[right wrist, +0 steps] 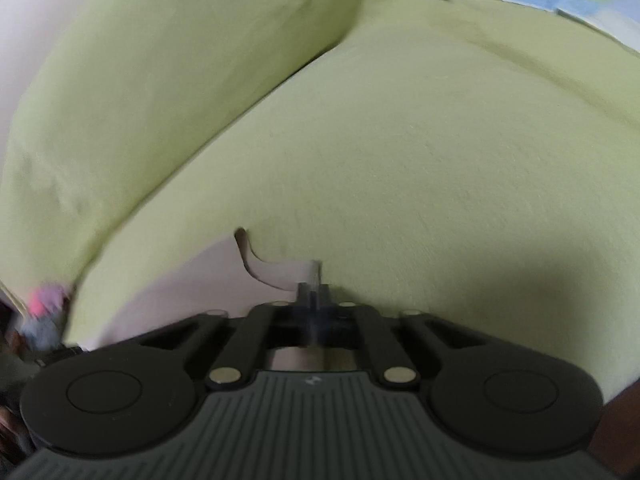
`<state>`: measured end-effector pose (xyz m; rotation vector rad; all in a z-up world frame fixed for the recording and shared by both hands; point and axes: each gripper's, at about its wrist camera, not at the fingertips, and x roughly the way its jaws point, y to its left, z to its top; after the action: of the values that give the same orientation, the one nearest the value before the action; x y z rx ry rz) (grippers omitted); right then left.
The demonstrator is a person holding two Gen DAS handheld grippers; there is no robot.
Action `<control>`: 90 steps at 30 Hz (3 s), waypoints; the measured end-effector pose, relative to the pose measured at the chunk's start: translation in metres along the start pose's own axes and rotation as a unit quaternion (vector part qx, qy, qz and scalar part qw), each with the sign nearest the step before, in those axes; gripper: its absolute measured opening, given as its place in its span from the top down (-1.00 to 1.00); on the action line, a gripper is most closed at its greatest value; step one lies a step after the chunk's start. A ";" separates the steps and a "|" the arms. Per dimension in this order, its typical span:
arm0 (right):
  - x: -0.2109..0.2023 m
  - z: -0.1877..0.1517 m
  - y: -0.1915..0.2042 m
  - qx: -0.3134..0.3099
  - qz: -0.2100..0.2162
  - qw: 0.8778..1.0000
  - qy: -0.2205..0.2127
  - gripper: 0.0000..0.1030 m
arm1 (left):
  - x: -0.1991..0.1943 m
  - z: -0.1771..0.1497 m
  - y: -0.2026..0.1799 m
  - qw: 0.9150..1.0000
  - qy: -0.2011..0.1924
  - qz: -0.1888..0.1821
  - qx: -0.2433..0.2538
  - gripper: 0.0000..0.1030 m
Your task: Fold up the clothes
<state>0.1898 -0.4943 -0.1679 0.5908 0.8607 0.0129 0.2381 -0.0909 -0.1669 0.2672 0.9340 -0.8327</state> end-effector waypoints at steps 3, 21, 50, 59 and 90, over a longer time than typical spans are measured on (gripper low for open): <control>-0.002 0.007 0.004 -0.020 0.002 1.000 -0.009 0.98 | 0.000 0.000 0.000 1.000 -0.001 0.001 0.002 -0.12; 0.008 0.027 0.031 -0.082 -0.154 0.985 -0.021 0.43 | -0.008 0.001 0.003 1.000 -0.007 0.007 0.004 -0.12; 0.104 0.026 0.112 -0.177 -0.072 0.982 0.000 1.00 | -0.024 -0.037 -0.016 1.000 0.017 0.000 -0.003 -0.31; 0.081 -0.033 0.165 -0.224 0.067 0.971 0.043 0.90 | -0.066 -0.058 0.022 0.995 -0.022 0.047 -0.083 -0.31; 0.033 -0.060 0.030 0.150 -0.025 0.982 -0.114 0.87 | -0.078 -0.092 0.026 0.983 -0.002 0.143 -0.113 -0.33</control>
<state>0.1755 -0.4319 -0.2071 0.8359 0.6575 -0.2303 0.1772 0.0165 -0.1621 0.1954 0.9510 -0.4587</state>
